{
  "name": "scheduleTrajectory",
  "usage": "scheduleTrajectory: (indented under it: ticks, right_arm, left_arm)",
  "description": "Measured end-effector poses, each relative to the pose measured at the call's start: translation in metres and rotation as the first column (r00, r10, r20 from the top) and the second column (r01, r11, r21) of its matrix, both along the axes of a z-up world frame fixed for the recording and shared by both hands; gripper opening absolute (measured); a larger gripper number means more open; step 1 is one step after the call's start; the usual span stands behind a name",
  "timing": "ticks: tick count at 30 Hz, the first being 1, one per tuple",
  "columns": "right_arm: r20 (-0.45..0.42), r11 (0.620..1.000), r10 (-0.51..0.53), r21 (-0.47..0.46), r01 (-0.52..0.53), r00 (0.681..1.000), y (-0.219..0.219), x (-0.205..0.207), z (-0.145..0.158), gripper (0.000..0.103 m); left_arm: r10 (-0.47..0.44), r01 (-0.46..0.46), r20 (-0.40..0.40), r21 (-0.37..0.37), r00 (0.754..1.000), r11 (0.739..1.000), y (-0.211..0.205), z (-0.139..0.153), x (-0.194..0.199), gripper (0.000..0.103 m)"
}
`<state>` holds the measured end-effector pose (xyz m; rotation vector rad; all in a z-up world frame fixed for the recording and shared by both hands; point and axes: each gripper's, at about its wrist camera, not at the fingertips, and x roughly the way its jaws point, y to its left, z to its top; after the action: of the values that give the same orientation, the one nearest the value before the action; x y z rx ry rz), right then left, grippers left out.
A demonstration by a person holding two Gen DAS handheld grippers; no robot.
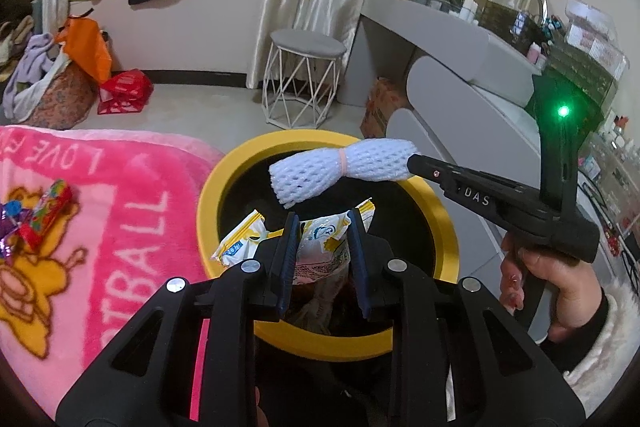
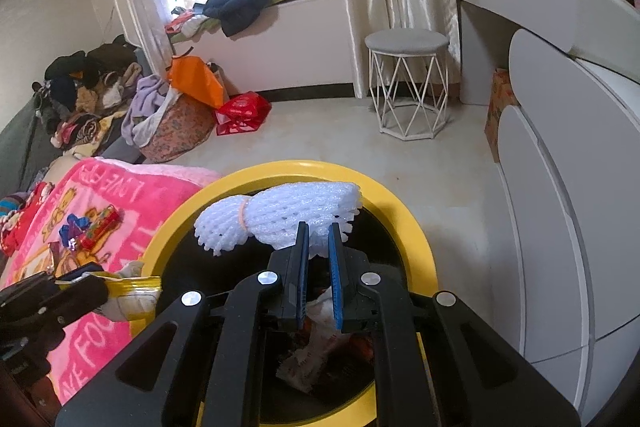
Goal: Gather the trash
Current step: 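Carry the chip bag and mesh net with both tools over the bin, then open both tools to drop the chip bag and mesh net into the bin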
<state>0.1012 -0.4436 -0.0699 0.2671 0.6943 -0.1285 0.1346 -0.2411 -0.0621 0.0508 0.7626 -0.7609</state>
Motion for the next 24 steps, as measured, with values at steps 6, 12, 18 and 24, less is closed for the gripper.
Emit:
scheduleTrajectory:
  ticks: [6, 12, 18, 24]
  right_arm:
    - [-0.018, 1.000, -0.005, 0.011, 0.005, 1.000, -0.002, 0.002, -0.006, 0.010]
    - [-0.029, 1.000, -0.001, 0.015, 0.001, 1.000, -0.004, 0.003, -0.010, 0.010]
    - [-0.034, 1.000, 0.002, 0.014, -0.002, 0.999, -0.002, 0.005, -0.011, 0.012]
    - [-0.034, 0.999, -0.004, 0.046, 0.005, 0.999, -0.002, 0.004, -0.015, 0.031]
  left_arm:
    - [-0.014, 0.014, -0.025, 0.028, 1.000, 1.000, -0.012, -0.011, 0.008, 0.019]
    - [-0.015, 0.017, -0.044, 0.047, 0.999, 0.999, -0.019, -0.019, 0.018, 0.020]
    - [-0.010, 0.013, -0.056, 0.049, 0.998, 0.999, -0.022, -0.022, 0.022, 0.020]
    - [-0.023, 0.026, -0.053, 0.047, 0.998, 0.999, -0.022, -0.022, 0.021, 0.036]
